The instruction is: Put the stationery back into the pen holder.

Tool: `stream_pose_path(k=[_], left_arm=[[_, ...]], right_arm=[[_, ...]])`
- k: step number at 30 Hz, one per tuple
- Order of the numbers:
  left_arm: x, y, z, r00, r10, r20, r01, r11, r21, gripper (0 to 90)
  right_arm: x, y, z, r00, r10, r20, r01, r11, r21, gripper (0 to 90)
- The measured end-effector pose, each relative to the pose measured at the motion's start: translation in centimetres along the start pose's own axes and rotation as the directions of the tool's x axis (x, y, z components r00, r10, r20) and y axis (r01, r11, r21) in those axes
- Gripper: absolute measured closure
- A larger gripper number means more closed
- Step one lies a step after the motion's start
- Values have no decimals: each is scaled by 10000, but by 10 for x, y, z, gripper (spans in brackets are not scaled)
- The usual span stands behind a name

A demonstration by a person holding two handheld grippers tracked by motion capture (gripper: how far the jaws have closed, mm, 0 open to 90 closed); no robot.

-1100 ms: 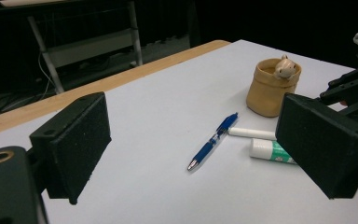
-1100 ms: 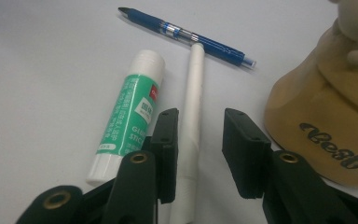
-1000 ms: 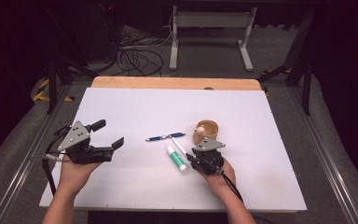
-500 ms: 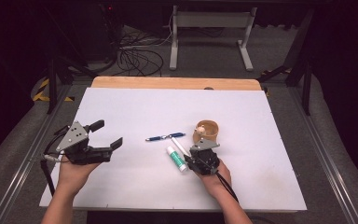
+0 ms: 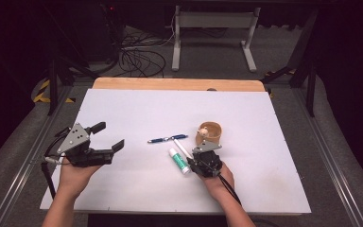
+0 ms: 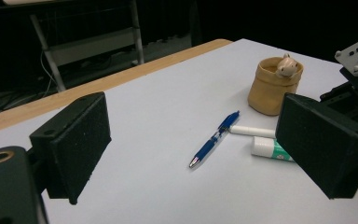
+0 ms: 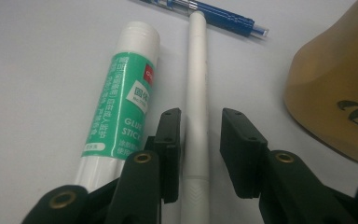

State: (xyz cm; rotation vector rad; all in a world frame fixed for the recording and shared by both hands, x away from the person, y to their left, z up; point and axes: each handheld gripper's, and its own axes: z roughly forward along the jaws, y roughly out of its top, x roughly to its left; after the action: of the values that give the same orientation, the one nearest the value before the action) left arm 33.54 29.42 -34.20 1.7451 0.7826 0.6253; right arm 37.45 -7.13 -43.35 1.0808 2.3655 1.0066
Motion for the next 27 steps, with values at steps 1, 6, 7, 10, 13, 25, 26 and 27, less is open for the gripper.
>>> stream_pose_path(k=[1,6,7,10,13,25,26,27], left_arm=[[0,0,0,10000,0,4,0,10000,0,106],[0,0,0,10000,1,1,-1,10000,5,107],[0,0,0,10000,16,-8,-16,10000,-2,107],[0,0,0,10000,14,-8,-14,10000,2,107],[0,0,0,10000,18,-7,-18,10000,5,107],[0,0,0,10000,25,-12,-25,10000,7,107],[0,0,0,10000,4,0,-4,10000,12,107],[0,0,0,10000,4,1,-4,10000,14,107]], right_arm=[[0,0,0,10000,4,-4,-4,10000,2,698],[0,0,0,10000,55,-22,-55,10000,7,701],[0,0,0,10000,63,-24,-63,10000,12,702],[0,0,0,10000,66,-55,-65,10000,7,712],[0,0,0,9999,82,-70,-82,10000,15,723],[-1,0,-1,9999,113,-99,-113,9999,29,741],[-1,0,-1,9999,121,-101,-120,9999,34,743],[-1,0,-1,9999,115,-100,-114,9999,37,745]])
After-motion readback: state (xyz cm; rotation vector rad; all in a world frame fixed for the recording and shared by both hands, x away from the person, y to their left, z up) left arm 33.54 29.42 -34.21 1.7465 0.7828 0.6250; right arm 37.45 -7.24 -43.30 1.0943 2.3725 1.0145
